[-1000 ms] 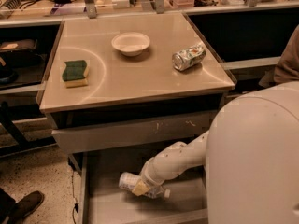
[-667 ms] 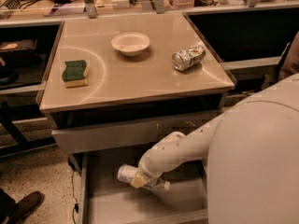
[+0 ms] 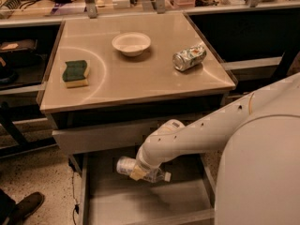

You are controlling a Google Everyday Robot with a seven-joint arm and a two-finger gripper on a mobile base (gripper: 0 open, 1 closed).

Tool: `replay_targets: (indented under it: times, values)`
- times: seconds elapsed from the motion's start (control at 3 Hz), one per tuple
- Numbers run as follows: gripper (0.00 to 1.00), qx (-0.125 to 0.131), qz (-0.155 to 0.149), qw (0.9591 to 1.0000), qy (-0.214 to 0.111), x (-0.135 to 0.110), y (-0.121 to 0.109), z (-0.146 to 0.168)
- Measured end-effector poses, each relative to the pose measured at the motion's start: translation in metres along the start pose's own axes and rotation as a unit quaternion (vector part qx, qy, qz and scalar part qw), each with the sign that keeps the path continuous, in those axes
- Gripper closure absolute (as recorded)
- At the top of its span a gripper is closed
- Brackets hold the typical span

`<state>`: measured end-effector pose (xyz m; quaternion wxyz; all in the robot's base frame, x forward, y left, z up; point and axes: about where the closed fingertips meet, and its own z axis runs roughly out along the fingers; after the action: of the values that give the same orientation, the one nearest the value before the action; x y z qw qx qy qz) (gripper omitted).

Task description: Pick blue plastic bottle from middle drawer and place on counter

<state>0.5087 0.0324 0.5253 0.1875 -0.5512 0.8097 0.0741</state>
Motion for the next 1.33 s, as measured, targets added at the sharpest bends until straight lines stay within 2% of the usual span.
replay_targets:
  times: [0.33,1.0,1.33]
  values:
    - [1.0,0.014,-0.005,0.9999,0.002,-0.004,-0.002,-0.032]
    - [1.0,0.068,-0.015,0.9974,0.021,-0.01,0.011,-0.141]
    - [1.0,0.092,-0.034,0.9949,0.026,-0.027,0.023,-0.188]
